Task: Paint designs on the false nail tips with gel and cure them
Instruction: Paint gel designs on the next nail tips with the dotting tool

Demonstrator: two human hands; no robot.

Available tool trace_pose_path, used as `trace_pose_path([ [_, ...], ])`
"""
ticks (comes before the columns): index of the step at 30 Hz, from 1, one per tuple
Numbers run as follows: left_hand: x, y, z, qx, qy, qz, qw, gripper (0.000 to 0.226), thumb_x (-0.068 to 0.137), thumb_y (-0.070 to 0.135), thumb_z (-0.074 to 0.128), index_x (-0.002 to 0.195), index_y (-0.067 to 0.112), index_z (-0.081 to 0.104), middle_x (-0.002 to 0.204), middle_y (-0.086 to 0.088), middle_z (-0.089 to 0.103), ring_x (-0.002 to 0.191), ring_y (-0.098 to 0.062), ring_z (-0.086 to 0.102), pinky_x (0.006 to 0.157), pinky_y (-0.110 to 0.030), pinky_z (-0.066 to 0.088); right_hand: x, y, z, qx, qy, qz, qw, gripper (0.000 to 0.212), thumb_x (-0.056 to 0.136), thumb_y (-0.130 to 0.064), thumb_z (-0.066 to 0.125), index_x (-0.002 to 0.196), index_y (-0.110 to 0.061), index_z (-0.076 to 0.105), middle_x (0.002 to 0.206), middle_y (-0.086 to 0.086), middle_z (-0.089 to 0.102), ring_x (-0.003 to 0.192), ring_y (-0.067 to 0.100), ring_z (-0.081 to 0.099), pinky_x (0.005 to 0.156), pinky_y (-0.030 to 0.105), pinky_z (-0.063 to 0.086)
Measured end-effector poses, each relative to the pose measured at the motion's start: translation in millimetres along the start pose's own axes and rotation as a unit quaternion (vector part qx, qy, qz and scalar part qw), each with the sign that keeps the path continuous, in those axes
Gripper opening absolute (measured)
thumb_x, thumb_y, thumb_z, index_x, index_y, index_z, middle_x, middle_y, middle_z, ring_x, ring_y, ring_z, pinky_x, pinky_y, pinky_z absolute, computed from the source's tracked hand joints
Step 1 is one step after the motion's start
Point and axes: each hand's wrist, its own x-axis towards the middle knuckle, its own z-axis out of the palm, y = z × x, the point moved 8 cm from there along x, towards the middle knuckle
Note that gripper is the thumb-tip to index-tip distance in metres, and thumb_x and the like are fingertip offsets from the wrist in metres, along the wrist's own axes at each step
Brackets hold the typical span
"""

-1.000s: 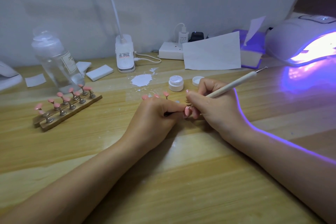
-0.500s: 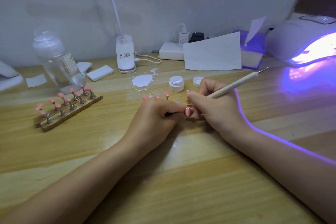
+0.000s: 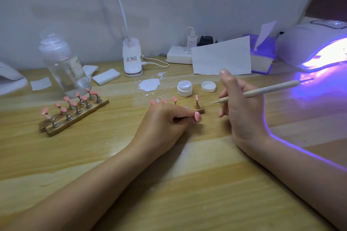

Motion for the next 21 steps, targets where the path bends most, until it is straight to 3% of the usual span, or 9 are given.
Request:
trace_pose_path([
  [3,-0.4,-0.4,0.7,-0.015,-0.004,-0.002,1.0,0.008,0.082,0.013,0.067,0.083,0.012,0.075,0.061,-0.01,0.062,0.058,-0.002,0.035,0.056,-0.026,0.037,8.2,-6.3,-4.0,-0.03,0.011,-0.012,0.999,0.047,0.085,-0.032,0.06,0.041,-0.021,0.047,0.035,-0.011,0.039,0.033,0.004,0.035,0.037,0.015,0.033],
  [7,0.1,-2.6,-0.5,-0.008,0.006,-0.002,1.0,0.007,0.081,0.012,0.068,0.082,0.014,0.076,0.048,0.01,0.049,0.053,0.005,0.031,0.055,-0.011,0.03,30.9,-18.0,-0.9,-0.11,-0.014,-0.033,0.993,0.037,0.082,-0.02,0.065,0.054,-0.018,0.041,0.036,-0.012,0.04,0.035,0.002,0.038,0.038,0.014,0.037],
  [10,0.1,-2.3,0.8,-0.017,0.002,-0.003,1.0,0.007,0.081,0.015,0.069,0.083,0.014,0.075,0.061,-0.009,0.064,0.059,-0.003,0.037,0.059,-0.024,0.037,50.5,-18.1,17.2,-0.186,-0.078,-0.012,0.979,0.03,0.074,-0.018,0.073,0.061,-0.02,0.046,0.042,-0.012,0.049,0.039,-0.002,0.047,0.04,0.014,0.043],
  [12,-0.2,-0.5,0.2,-0.02,0.003,0.002,1.0,0.008,0.081,0.017,0.068,0.083,0.013,0.075,0.064,-0.016,0.062,0.059,-0.006,0.035,0.058,-0.026,0.036,61.4,-17.6,31.9,-0.248,-0.112,-0.013,0.962,0.032,0.072,-0.02,0.076,0.057,-0.02,0.046,0.051,-0.009,0.052,0.047,0.0,0.05,0.049,0.019,0.046],
  [16,0.6,-1.2,-0.4,-0.031,-0.002,-0.004,1.0,0.009,0.082,0.016,0.067,0.083,0.012,0.075,0.057,-0.007,0.043,0.063,0.0,0.035,0.062,-0.015,0.033,77.2,-5.6,55.5,-0.32,-0.138,-0.018,0.937,0.038,0.072,-0.025,0.074,0.051,-0.017,0.043,0.056,0.0,0.052,0.057,0.012,0.049,0.055,0.025,0.039],
  [17,0.7,-1.5,-0.5,-0.039,-0.003,-0.008,0.999,0.009,0.082,0.015,0.067,0.084,0.011,0.075,0.059,-0.003,0.059,0.065,0.002,0.035,0.064,-0.013,0.034,79.8,0.1,59.0,-0.33,-0.141,-0.009,0.933,0.038,0.072,-0.021,0.073,0.05,-0.017,0.042,0.054,-0.001,0.05,0.055,0.012,0.046,0.054,0.024,0.037],
  [18,0.7,-1.2,-0.4,-0.044,-0.004,-0.008,0.999,0.009,0.082,0.015,0.067,0.084,0.011,0.075,0.066,0.01,0.059,0.065,0.003,0.035,0.064,-0.013,0.034,82.1,5.9,61.5,-0.342,-0.143,0.0,0.929,0.036,0.071,-0.017,0.07,0.049,-0.017,0.042,0.052,-0.001,0.048,0.053,0.011,0.044,0.053,0.024,0.035],
  [21,0.6,-0.8,0.3,-0.05,-0.002,-0.01,0.999,0.01,0.082,0.015,0.067,0.083,0.01,0.075,0.058,0.01,0.059,0.064,0.009,0.037,0.06,-0.014,0.035,85.3,18.5,66.4,-0.391,-0.155,0.008,0.907,0.031,0.068,-0.011,0.064,0.048,-0.018,0.041,0.049,-0.005,0.045,0.051,0.009,0.041,0.051,0.024,0.033],
])
